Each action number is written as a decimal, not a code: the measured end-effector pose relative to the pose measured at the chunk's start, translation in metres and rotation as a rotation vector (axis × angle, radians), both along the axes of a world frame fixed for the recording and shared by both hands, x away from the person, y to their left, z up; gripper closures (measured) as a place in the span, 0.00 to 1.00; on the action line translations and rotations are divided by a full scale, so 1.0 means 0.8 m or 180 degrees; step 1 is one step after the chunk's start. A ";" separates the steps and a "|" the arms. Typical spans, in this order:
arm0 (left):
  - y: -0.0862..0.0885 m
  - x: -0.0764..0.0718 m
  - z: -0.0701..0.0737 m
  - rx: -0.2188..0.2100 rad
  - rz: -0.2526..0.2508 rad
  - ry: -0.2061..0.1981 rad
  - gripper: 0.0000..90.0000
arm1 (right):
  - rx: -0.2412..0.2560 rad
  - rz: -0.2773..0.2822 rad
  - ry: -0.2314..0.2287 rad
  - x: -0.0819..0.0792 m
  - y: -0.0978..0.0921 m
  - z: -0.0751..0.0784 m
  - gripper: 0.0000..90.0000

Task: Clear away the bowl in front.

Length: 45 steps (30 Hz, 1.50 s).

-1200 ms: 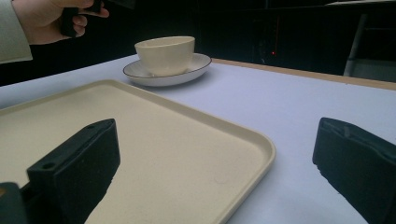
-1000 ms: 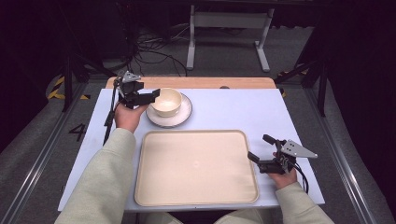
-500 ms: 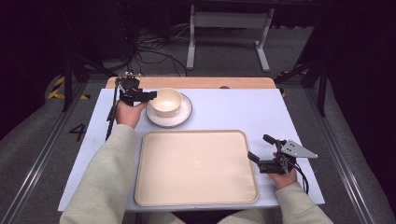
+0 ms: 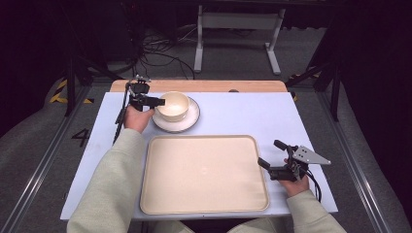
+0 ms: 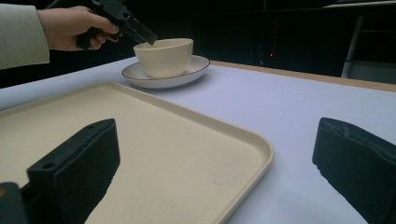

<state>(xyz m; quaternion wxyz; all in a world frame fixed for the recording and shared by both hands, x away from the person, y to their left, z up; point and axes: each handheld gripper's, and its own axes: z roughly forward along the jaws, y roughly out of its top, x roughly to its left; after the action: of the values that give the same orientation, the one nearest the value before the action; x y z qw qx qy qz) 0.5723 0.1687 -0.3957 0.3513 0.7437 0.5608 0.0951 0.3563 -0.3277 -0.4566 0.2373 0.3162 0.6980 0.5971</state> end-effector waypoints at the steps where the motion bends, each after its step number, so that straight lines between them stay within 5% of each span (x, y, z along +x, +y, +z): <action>1: -0.001 0.001 -0.002 -0.0001 -0.0011 0.0019 0.47 | 0.0003 -0.0003 0.0006 0.000 0.000 0.000 0.01; 14: -0.005 0.014 -0.018 -0.0118 0.0115 0.0435 0.56 | 0.0007 -0.0004 -0.0001 0.000 0.000 0.000 0.01; 24: -0.013 0.015 -0.023 -0.0062 0.0175 0.0601 0.69 | 0.0008 -0.0006 0.0002 0.000 0.000 0.000 0.02; 28: -0.014 0.015 -0.022 -0.0020 0.0140 0.0541 0.81 | 0.0000 -0.0009 0.0005 0.000 0.000 0.000 0.02; 35: -0.016 0.015 -0.022 -0.0018 0.0287 0.0538 0.87 | 0.0003 -0.0008 0.0007 0.000 0.000 0.000 0.02; 45: -0.019 0.013 -0.020 0.0020 0.0272 0.0488 0.92 | 0.0014 -0.0011 0.0009 0.000 0.000 0.000 0.02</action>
<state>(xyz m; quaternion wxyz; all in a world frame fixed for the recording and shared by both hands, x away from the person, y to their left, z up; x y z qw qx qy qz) 0.5829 0.1533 -0.4114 0.3006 0.7253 0.6169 0.0546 0.3564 -0.3280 -0.4567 0.2366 0.3187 0.6965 0.5978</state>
